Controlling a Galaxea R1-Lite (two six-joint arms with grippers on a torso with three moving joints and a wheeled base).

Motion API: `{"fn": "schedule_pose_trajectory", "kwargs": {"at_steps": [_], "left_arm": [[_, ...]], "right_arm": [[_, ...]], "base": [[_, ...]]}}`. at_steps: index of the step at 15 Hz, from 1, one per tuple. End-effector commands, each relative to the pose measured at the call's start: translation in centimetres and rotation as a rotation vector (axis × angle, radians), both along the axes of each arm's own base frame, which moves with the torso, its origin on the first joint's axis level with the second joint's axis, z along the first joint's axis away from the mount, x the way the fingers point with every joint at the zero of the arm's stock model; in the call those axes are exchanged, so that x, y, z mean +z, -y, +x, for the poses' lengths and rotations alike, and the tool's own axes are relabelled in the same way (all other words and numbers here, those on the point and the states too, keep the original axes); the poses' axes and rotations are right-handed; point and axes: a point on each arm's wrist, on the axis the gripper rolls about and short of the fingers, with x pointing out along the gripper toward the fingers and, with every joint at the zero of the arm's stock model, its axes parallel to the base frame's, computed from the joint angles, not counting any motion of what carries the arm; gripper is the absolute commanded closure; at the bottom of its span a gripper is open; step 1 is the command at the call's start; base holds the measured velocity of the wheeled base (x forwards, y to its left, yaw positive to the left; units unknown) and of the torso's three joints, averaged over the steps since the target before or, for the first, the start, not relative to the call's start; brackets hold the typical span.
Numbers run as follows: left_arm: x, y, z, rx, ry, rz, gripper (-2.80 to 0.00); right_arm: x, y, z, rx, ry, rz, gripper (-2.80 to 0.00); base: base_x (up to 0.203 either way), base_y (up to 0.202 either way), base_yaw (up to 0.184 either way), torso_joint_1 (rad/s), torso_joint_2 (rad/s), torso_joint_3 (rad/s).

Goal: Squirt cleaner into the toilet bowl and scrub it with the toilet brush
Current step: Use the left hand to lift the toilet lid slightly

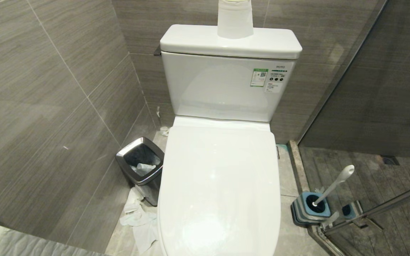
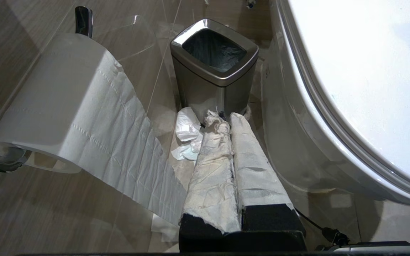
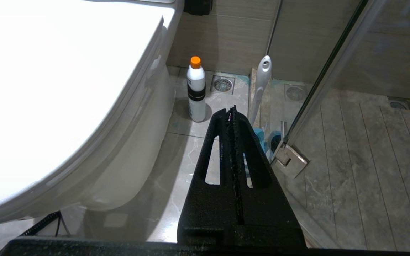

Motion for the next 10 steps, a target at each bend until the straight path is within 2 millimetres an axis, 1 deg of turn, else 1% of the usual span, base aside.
{"fn": "schedule_pose_trajectory", "kwargs": {"at_steps": [1,10], "left_arm": [[0.01,0.00,0.01,0.000,0.000,0.000,0.00],[-0.01,0.00,0.01,0.000,-0.001,0.000,0.00]], "right_arm": [[-0.67,0.00,0.19,-0.001,-0.024,0.000,0.00],[-0.67,0.00,0.19,-0.001,-0.024,0.000,0.00]], "base": [[0.000,0.000,0.000,0.000,0.00,0.000],[0.000,0.000,0.000,0.000,0.00,0.000]]}}
